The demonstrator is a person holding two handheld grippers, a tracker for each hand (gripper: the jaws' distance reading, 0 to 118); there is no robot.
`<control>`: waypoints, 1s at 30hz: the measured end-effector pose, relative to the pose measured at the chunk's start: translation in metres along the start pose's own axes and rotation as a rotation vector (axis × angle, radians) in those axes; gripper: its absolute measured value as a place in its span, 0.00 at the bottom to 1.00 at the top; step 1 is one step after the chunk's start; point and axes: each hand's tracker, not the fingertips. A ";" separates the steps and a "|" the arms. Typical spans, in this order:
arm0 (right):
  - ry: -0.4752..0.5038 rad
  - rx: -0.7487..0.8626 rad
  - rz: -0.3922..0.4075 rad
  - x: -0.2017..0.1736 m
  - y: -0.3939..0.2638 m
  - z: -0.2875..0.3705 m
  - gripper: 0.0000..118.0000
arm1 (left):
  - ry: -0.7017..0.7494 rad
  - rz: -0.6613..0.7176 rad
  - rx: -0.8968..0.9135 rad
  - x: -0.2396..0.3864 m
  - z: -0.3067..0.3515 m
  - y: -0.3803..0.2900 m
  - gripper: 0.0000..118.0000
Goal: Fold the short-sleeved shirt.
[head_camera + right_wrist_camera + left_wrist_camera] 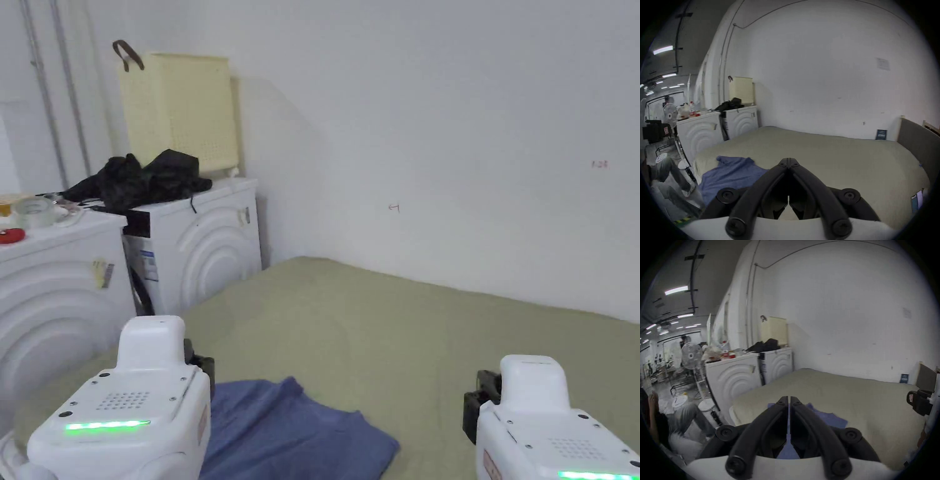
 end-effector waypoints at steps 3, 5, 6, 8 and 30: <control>0.031 -0.004 0.009 -0.017 -0.001 -0.007 0.00 | 0.037 0.009 -0.017 -0.019 -0.007 -0.005 0.03; 0.040 -0.007 0.011 -0.023 -0.002 -0.011 0.00 | 0.042 0.013 -0.024 -0.026 -0.011 -0.008 0.03; 0.049 -0.009 0.014 -0.025 -0.003 -0.013 0.00 | 0.042 0.016 -0.031 -0.027 -0.015 -0.009 0.03; 0.052 -0.016 0.023 -0.028 -0.005 -0.017 0.00 | 0.032 0.020 -0.046 -0.027 -0.019 -0.012 0.03; -0.026 -0.313 0.054 0.021 -0.118 -0.086 0.00 | -0.311 -0.072 -0.753 0.091 -0.303 -0.174 1.00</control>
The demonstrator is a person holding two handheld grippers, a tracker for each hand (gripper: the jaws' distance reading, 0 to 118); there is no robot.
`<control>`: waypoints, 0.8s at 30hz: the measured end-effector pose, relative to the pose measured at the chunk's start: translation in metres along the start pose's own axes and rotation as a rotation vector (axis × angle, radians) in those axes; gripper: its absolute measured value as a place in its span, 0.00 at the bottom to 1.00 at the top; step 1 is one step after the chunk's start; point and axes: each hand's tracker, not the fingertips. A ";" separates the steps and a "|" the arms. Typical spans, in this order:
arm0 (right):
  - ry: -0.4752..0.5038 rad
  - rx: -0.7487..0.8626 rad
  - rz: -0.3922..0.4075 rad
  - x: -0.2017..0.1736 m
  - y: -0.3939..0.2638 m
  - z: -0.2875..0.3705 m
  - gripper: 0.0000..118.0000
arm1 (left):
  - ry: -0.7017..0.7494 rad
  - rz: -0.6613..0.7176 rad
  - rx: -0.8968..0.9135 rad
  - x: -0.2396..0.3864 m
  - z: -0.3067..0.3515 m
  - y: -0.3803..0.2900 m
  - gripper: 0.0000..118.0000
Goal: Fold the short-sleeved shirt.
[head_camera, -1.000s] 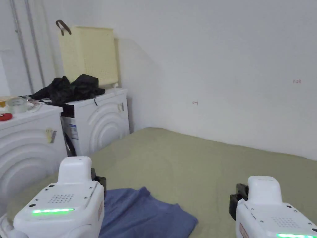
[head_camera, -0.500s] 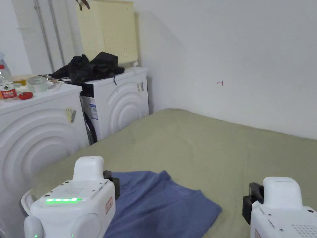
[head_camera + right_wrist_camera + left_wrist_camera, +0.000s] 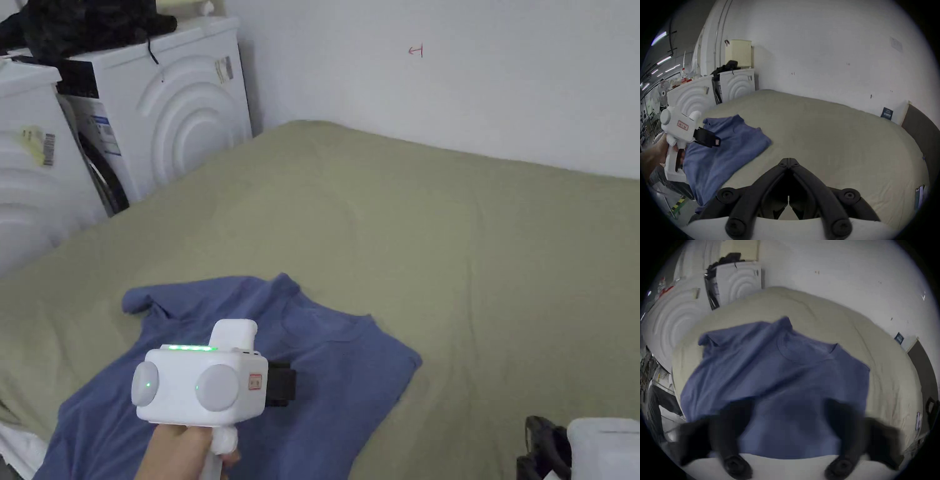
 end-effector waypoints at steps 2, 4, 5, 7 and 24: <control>0.002 -0.030 -0.012 0.003 -0.008 -0.008 0.00 | 0.018 -0.013 -0.025 0.007 -0.013 -0.004 1.00; 0.006 -0.055 -0.008 0.004 -0.016 -0.011 0.00 | 0.036 -0.035 -0.065 0.011 -0.028 -0.006 1.00; 0.004 -0.061 -0.006 0.005 -0.020 -0.011 0.00 | 0.032 -0.030 -0.088 0.013 -0.034 -0.009 1.00; 0.003 -0.082 -0.009 0.008 -0.026 -0.008 0.00 | 0.008 -0.003 -0.151 0.015 -0.046 -0.013 1.00; -0.167 -0.005 -0.119 0.111 -0.042 0.124 0.00 | 0.041 -0.226 0.089 0.103 0.093 0.024 0.00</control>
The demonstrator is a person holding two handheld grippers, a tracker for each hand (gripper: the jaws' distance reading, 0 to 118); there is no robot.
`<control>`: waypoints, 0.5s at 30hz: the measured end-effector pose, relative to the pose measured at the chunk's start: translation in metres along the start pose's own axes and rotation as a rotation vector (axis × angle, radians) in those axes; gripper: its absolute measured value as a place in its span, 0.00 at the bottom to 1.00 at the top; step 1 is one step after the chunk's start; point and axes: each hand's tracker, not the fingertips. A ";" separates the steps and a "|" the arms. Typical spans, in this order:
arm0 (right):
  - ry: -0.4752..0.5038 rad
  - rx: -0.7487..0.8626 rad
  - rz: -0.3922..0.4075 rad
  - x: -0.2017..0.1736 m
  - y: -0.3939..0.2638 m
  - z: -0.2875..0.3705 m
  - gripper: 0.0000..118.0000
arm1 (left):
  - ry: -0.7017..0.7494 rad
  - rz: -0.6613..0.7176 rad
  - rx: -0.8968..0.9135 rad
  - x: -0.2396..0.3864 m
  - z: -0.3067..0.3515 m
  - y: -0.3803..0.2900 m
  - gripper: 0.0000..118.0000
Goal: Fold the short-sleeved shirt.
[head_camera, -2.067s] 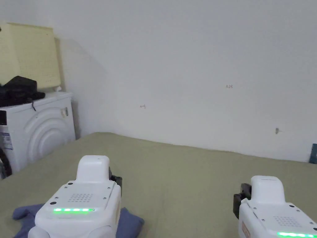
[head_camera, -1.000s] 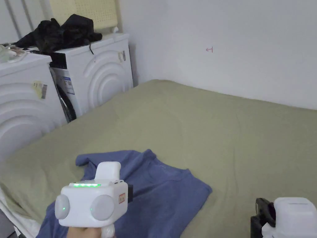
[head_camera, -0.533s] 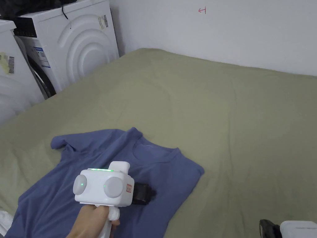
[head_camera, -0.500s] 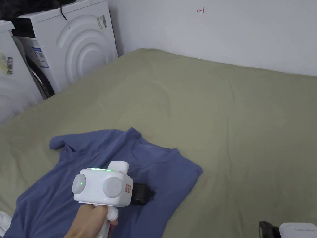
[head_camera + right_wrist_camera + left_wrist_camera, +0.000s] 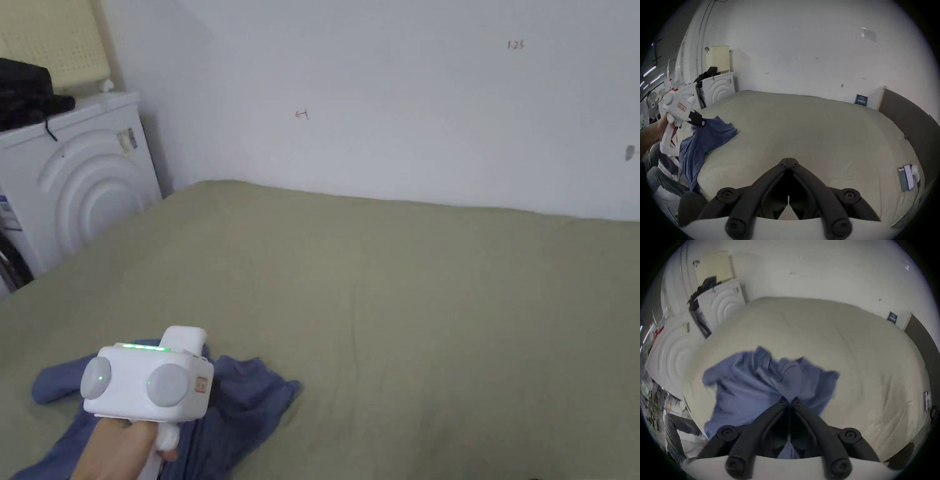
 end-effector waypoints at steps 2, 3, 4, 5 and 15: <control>-0.025 0.017 -0.021 0.018 0.000 0.015 0.00 | -0.053 -0.029 0.033 0.029 0.019 0.013 0.00; -0.042 0.022 -0.029 0.027 -0.001 0.022 0.00 | -0.077 -0.048 0.058 0.046 0.030 0.022 0.00; -0.051 0.027 -0.030 0.034 -0.002 0.028 0.00 | -0.090 -0.060 0.095 0.062 0.040 0.029 0.00; -0.070 0.038 -0.036 0.042 -0.002 0.036 0.00 | -0.129 -0.099 0.108 0.086 0.054 0.034 0.00; -0.213 0.052 -0.093 0.110 -0.010 0.074 0.00 | -0.521 -0.299 0.210 0.314 0.114 0.075 0.00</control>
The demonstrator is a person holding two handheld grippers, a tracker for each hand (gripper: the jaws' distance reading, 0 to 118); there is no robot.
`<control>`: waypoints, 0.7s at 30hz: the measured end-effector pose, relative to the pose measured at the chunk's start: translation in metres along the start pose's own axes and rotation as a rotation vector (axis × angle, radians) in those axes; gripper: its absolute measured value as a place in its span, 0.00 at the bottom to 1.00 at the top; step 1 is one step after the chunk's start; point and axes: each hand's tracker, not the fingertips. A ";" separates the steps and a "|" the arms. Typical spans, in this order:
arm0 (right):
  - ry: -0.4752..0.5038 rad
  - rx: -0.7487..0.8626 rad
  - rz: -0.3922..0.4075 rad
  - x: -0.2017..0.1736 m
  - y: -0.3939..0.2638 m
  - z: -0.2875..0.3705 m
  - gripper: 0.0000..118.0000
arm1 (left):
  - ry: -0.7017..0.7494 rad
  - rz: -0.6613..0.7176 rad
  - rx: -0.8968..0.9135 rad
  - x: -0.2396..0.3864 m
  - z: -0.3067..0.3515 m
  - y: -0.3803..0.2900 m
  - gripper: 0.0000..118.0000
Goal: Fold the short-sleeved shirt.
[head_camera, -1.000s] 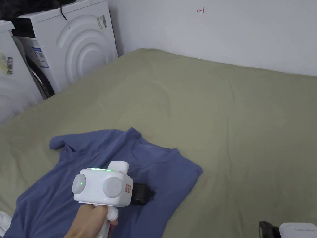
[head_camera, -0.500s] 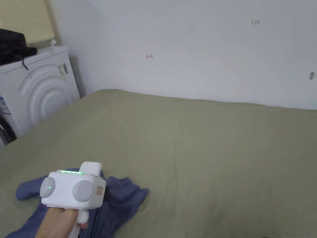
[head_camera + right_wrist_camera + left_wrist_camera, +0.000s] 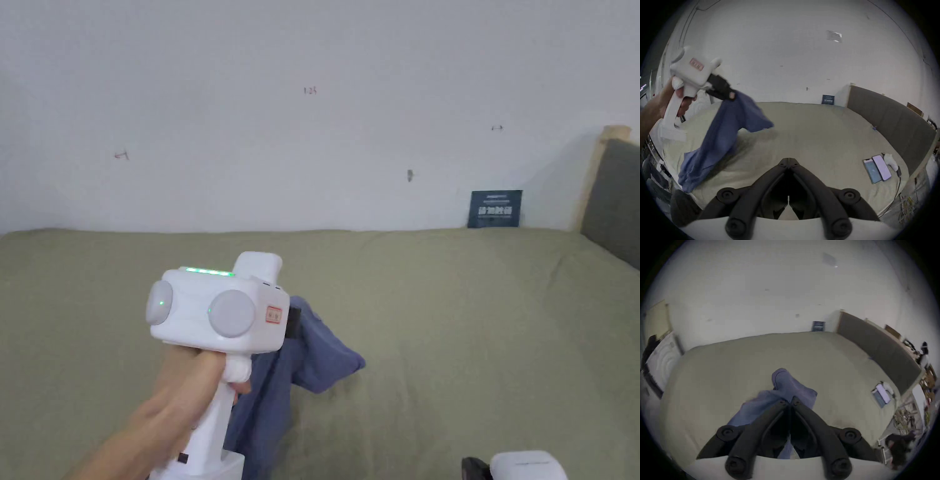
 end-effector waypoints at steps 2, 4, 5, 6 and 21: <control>-0.028 -0.008 -0.002 0.011 0.000 -0.001 0.00 | -0.052 -0.044 -0.012 0.039 -0.027 0.004 0.00; -0.057 -0.015 -0.008 0.020 -0.003 -0.005 0.00 | -0.125 -0.064 -0.043 0.072 -0.056 0.006 0.00; -0.071 -0.023 -0.014 0.025 -0.004 -0.007 0.00 | -0.151 -0.065 -0.058 0.087 -0.072 0.005 0.00; -0.076 -0.033 -0.019 0.029 -0.006 -0.011 0.00 | -0.163 -0.062 -0.086 0.098 -0.095 0.002 0.00; -0.096 -0.170 -0.055 0.044 -0.041 -0.059 0.00 | -0.193 0.038 -0.266 0.105 -0.207 -0.098 1.00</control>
